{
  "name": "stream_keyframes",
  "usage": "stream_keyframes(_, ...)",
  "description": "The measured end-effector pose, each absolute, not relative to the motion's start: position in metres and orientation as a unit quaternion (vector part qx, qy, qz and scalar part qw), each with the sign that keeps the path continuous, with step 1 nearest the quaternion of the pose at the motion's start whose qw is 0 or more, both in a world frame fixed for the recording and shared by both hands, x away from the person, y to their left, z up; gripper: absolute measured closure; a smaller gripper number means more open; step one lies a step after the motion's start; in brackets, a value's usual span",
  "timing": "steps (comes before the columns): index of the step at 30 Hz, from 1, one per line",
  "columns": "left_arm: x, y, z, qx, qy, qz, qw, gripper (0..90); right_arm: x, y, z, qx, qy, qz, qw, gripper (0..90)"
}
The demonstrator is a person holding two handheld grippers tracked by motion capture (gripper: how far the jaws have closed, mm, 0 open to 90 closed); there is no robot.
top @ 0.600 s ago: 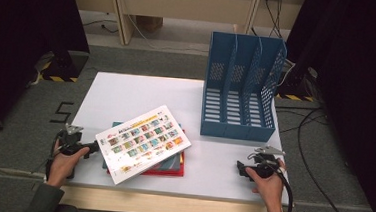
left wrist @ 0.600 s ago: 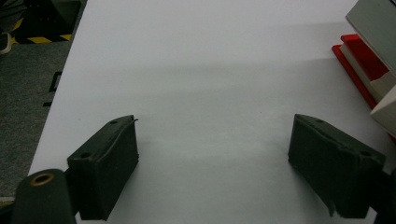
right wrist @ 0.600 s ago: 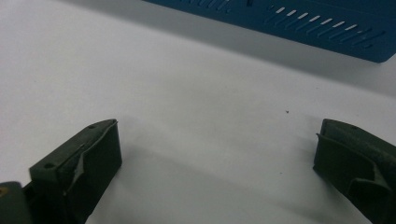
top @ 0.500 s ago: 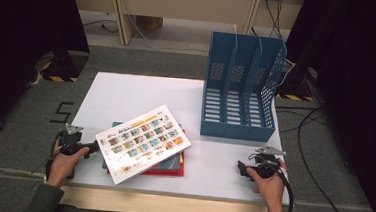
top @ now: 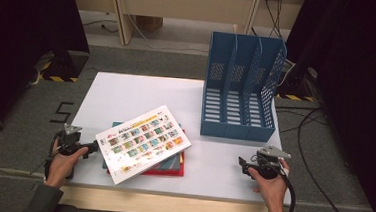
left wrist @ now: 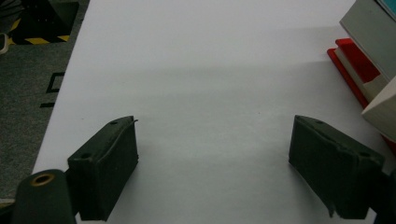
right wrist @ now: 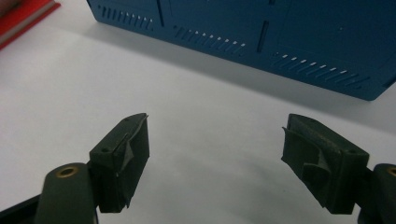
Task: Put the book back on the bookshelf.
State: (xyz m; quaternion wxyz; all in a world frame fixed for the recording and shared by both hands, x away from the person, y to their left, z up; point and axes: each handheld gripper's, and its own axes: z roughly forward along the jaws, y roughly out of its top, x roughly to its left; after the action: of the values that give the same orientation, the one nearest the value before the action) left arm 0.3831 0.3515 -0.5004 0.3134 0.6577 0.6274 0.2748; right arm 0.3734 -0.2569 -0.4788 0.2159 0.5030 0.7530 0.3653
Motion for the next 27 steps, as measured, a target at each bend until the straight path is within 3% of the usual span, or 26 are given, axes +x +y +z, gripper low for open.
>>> stream_keyframes(11, 0.357, 0.347, -0.483, 0.660, 0.613, 0.269, 0.341, 14.9, 0.368, -0.238, -0.469, 0.481, 0.746, 0.422, 0.184, 26.6)
stream_keyframes(17, 0.338, 0.339, -0.472, 0.668, 0.596, 0.268, 0.356, 14.9, 0.367, -0.229, -0.468, 0.470, 0.745, 0.442, 0.172, 15.7)
stream_keyframes(27, 0.343, 0.330, -0.462, 0.668, 0.589, 0.285, 0.355, 14.6, 0.366, -0.211, -0.467, 0.449, 0.750, 0.468, 0.126, 19.7)
